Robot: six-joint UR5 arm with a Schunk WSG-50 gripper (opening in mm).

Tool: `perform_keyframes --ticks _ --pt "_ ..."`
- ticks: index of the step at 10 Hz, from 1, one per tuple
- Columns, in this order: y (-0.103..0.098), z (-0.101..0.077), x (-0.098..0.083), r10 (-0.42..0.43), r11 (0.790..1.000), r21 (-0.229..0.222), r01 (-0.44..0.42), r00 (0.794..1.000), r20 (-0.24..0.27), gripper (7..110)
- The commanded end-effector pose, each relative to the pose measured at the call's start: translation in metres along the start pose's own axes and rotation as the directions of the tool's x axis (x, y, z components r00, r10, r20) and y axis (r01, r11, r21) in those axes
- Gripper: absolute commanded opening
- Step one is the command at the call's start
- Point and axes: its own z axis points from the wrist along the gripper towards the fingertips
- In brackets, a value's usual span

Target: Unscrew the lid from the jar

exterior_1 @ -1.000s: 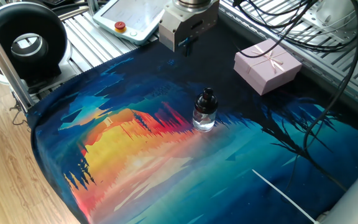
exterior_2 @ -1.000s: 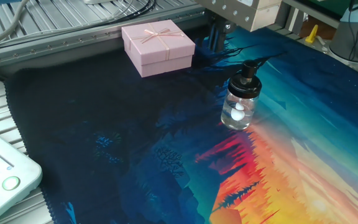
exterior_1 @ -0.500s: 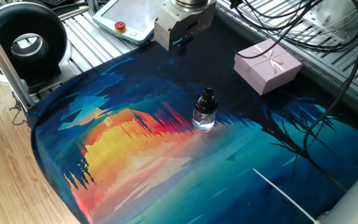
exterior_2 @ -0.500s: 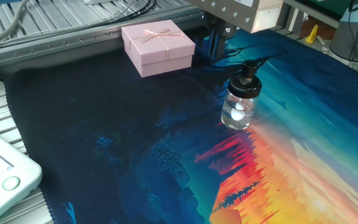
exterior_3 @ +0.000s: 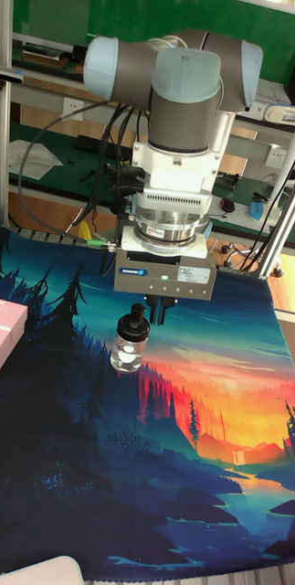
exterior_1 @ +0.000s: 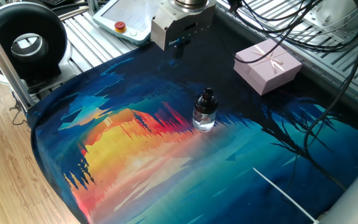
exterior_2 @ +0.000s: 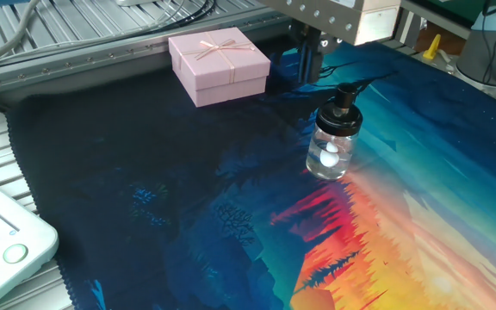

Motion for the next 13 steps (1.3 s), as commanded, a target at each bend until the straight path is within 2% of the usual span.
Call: perform_keyframes --ticks 1,5,7,13 --pt "0.013 -0.003 0.005 0.039 0.998 -0.052 -0.040 0.999 -0.022 7" --pt "0.014 -0.003 0.010 0.034 0.998 -0.059 -0.036 0.998 -0.043 7" --pt "0.012 -0.003 0.014 0.004 0.999 -0.052 -0.007 0.998 -0.058 7" --pt "-0.006 -0.002 0.016 -0.084 0.996 0.016 0.085 0.994 -0.068 7"
